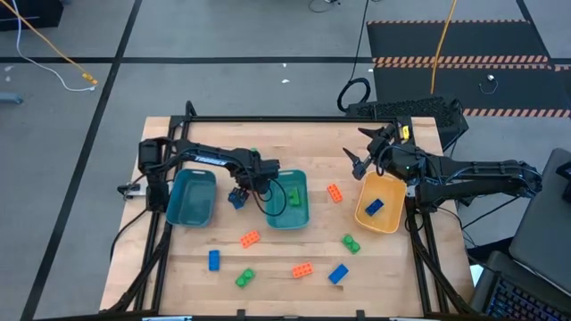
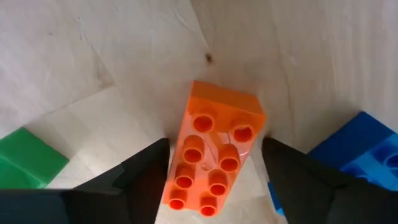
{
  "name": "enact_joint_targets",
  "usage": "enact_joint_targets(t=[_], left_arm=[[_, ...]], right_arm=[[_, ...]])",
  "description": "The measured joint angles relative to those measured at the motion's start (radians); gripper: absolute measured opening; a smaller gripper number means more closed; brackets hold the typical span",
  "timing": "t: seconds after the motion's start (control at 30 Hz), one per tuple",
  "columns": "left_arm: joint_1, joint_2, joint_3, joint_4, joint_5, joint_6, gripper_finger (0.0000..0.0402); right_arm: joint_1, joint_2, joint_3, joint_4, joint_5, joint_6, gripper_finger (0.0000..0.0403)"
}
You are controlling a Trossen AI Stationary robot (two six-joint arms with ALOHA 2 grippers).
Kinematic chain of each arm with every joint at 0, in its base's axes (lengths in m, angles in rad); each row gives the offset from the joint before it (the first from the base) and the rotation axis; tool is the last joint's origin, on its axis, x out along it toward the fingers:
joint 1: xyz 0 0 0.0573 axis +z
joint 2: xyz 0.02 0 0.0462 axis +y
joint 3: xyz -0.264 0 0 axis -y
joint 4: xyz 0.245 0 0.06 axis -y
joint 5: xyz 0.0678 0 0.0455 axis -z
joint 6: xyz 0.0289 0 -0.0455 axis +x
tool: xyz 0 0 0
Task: Sort & place blocks by color
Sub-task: Put the orange game piece into the dark blue bin
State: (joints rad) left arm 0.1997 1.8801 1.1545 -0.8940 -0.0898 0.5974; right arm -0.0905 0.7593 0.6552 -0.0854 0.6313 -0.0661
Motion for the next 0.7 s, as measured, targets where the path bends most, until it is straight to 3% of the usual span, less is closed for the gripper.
enact_joint_targets(t=[0.17, 0.43, 0.7], left_arm=[[0.002, -0.047, -0.003, -0.026, -0.028, -0.004, 0.0186], [0.001, -0.176, -0.003, -0.082, -0.074, -0.045, 0.0016], [-0.001, -0.393, 0.003, -0.246, -0.115, -0.229, 0.0003]], right_arm=[[0.000, 0.000, 0.000, 0.000, 0.000, -0.005, 0.0361], [0.000, 0.000, 0.000, 0.000, 0.000, -0.005, 0.0361], [0.000, 0.000, 0.000, -0.001, 0.000, 0.001, 0.0361]])
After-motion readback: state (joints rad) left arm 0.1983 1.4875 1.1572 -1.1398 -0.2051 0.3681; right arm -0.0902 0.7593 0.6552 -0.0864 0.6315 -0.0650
